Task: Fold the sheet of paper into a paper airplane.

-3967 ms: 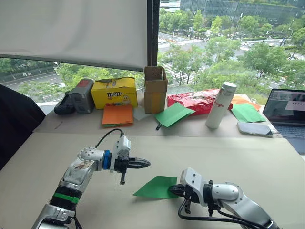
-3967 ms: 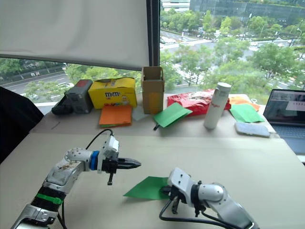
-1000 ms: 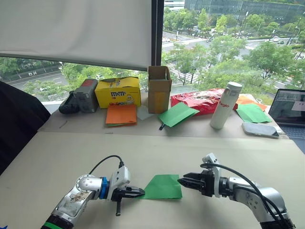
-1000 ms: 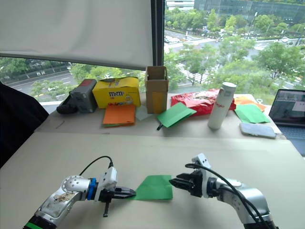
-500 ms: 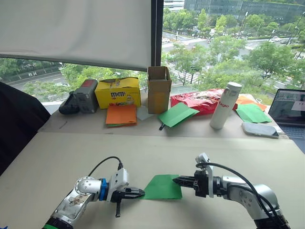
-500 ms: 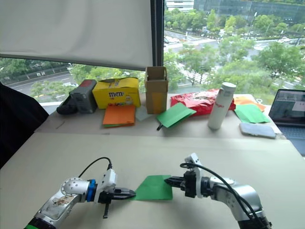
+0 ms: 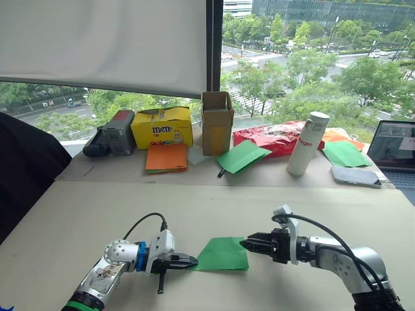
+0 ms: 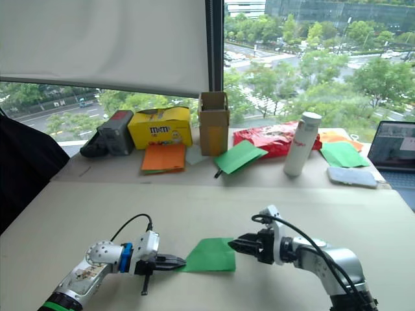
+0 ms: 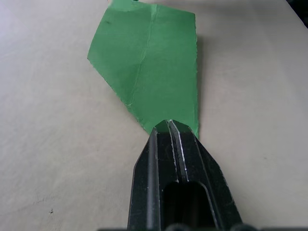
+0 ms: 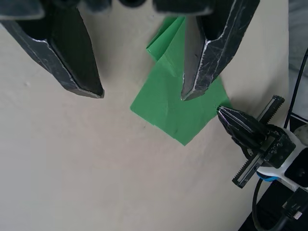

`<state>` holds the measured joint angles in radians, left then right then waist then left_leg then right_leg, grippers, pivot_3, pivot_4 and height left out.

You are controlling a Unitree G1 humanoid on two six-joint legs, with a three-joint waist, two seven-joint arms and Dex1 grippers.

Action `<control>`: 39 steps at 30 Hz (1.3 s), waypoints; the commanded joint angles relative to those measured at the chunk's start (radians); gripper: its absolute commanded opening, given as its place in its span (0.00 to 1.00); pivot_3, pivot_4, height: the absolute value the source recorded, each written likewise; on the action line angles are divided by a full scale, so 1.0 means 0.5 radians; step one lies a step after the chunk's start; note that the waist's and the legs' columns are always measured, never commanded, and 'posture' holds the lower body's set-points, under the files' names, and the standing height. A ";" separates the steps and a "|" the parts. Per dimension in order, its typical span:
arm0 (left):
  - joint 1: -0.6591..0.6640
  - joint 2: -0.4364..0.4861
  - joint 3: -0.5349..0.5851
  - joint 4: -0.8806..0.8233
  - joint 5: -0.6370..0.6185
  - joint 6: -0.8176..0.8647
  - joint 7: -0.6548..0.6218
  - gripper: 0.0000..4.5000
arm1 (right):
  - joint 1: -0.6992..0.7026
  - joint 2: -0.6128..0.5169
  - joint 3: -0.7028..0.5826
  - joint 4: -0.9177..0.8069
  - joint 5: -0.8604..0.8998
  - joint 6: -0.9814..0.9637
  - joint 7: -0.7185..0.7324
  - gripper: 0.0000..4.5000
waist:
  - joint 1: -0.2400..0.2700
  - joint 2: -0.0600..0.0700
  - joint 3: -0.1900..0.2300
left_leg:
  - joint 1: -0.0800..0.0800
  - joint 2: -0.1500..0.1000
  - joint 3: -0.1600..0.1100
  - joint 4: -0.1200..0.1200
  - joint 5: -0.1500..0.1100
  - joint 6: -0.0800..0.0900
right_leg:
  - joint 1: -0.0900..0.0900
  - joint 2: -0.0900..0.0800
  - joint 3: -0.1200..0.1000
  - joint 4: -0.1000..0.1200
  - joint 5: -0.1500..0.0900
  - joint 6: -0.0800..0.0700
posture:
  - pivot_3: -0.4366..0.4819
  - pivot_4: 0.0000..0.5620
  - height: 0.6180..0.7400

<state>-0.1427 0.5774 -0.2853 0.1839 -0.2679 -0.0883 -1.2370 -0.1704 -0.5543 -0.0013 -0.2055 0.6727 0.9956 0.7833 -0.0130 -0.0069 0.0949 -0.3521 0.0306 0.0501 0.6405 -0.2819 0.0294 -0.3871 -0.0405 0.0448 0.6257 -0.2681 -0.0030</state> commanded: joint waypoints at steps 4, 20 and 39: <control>0.069 0.023 -0.093 0.095 0.173 0.128 0.054 0.00 | -0.073 0.071 0.016 0.021 0.059 0.047 0.011 0.63 | 0.001 0.000 0.000 | 0.000 0.000 0.000 0.000 0.000 0.000 | 0.000 0.001 -0.001 0.000 0.000 0.001 | 0.48 0.27 1.00; 0.068 0.083 -0.087 -0.099 0.146 0.288 0.070 0.00 | 0.049 -0.179 0.229 -0.190 -0.308 -0.654 0.329 0.01 | 0.003 -0.003 0.002 | -0.001 -0.001 0.000 0.000 0.000 0.000 | -0.002 0.000 -0.002 -0.002 -0.003 0.006 | 0.48 0.27 1.00; -0.048 0.153 -0.060 -0.276 0.087 0.540 0.024 0.00 | 0.222 -0.370 0.507 0.160 -1.398 -3.013 0.543 0.01 | 0.002 -0.008 0.005 | 0.002 -0.002 0.000 0.000 0.000 0.000 | -0.002 0.007 -0.002 -0.002 -0.005 0.008 | 0.48 0.27 1.00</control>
<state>-0.1830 0.6323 -0.2972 0.0340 -0.2658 0.1526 -1.2274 -0.0616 -0.7266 0.2497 -0.1342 0.0085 -0.4179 1.0694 -0.0123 -0.0110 0.0976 -0.3508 0.0296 0.0501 0.6405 -0.2821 0.0295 -0.3881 -0.0368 0.0439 0.6248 -0.2703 0.0007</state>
